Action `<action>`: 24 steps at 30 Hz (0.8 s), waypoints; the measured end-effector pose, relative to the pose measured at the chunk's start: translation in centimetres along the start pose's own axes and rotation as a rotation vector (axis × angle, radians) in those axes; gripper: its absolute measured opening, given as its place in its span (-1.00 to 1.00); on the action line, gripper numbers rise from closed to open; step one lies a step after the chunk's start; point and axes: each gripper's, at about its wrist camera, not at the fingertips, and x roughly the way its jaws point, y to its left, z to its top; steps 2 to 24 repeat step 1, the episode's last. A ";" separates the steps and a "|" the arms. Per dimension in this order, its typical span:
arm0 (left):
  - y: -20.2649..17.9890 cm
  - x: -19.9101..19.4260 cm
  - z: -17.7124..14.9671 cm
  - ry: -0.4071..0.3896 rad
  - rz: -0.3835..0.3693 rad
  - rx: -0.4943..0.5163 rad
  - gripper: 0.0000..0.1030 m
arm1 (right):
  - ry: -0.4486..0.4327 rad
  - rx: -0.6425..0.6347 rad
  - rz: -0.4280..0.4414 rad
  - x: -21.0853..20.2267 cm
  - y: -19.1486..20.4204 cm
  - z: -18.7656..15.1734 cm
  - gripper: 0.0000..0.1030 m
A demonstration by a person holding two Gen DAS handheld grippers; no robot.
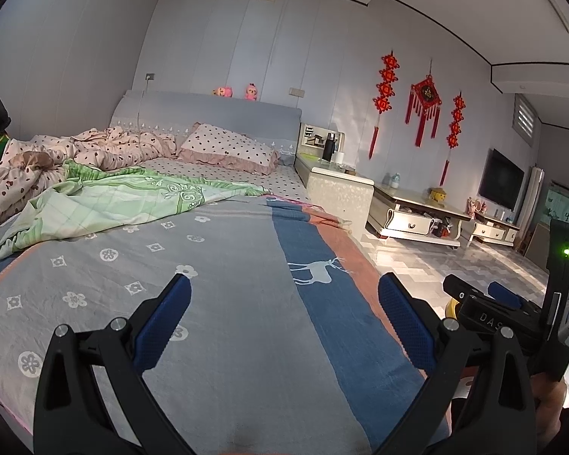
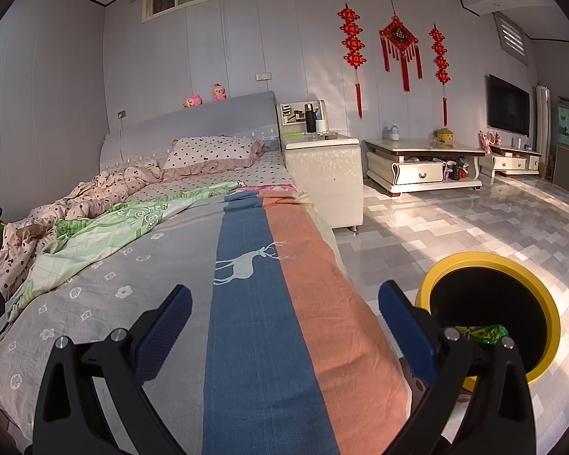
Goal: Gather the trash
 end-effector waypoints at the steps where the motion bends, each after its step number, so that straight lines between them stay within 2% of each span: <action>1: 0.0 0.0 0.0 0.000 0.001 0.000 0.84 | 0.000 0.000 0.000 0.0 0.0 0.0 0.84; 24: 0.0 0.0 0.0 0.000 0.001 0.000 0.84 | 0.000 0.000 0.000 0.0 0.0 0.0 0.84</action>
